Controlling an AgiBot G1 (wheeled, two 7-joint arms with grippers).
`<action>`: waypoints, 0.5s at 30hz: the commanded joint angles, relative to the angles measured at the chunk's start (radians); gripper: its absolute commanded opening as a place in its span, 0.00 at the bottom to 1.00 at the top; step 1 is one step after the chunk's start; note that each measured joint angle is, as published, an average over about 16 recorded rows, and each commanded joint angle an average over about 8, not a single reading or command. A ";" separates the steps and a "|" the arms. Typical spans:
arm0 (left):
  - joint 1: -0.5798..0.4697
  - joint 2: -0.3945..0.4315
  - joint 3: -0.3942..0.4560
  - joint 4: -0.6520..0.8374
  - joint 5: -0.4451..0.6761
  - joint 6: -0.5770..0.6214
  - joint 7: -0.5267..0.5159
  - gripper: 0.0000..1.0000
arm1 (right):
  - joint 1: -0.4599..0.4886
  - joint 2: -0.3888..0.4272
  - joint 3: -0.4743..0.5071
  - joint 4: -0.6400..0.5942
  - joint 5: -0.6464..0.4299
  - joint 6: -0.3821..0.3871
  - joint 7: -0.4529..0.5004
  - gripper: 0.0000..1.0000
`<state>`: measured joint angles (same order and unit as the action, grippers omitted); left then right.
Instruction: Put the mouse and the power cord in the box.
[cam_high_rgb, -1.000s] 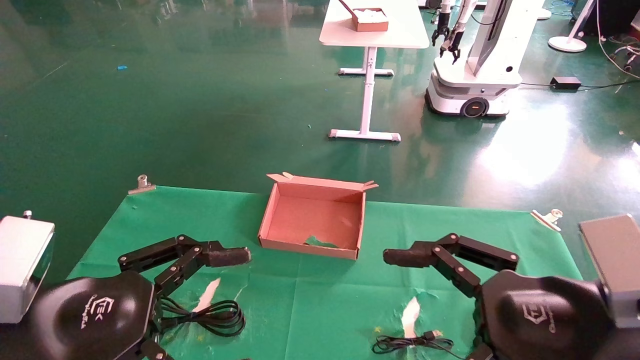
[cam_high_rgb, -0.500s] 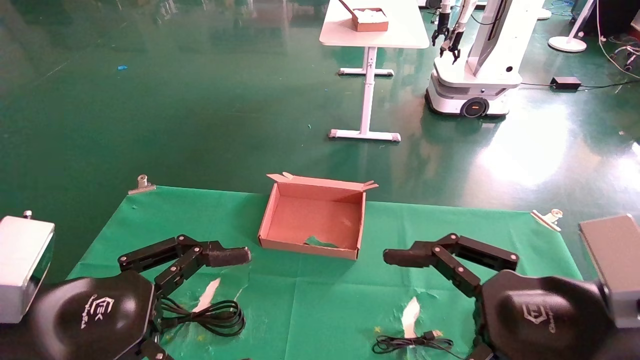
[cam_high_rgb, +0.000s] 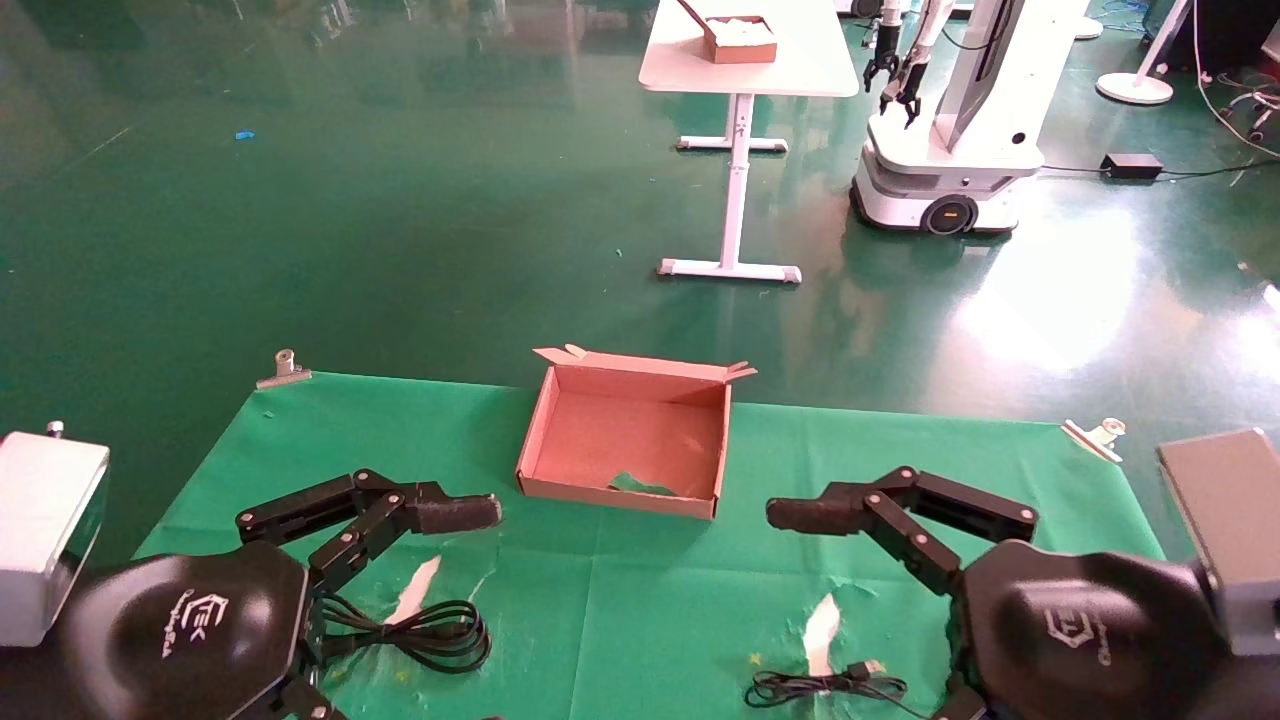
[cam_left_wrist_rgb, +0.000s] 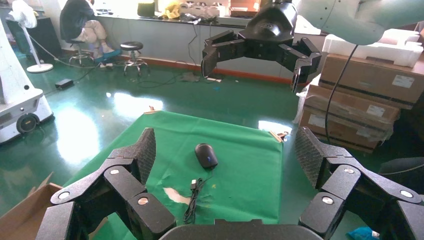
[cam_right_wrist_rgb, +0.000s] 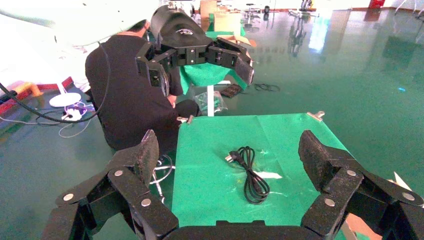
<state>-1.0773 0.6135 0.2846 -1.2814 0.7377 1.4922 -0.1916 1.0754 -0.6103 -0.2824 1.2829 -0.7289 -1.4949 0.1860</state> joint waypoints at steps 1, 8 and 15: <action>0.000 0.000 0.000 0.000 0.000 0.000 0.000 1.00 | 0.000 0.000 0.000 0.000 0.000 0.000 0.000 1.00; 0.000 0.000 0.000 0.000 0.000 0.000 0.000 1.00 | 0.000 0.000 0.000 0.000 0.000 0.000 0.000 1.00; 0.000 0.000 0.000 0.000 0.000 0.000 0.000 1.00 | 0.000 0.000 0.000 0.000 0.000 0.000 0.000 1.00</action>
<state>-1.0773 0.6135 0.2846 -1.2814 0.7377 1.4923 -0.1916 1.0754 -0.6103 -0.2824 1.2829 -0.7289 -1.4949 0.1860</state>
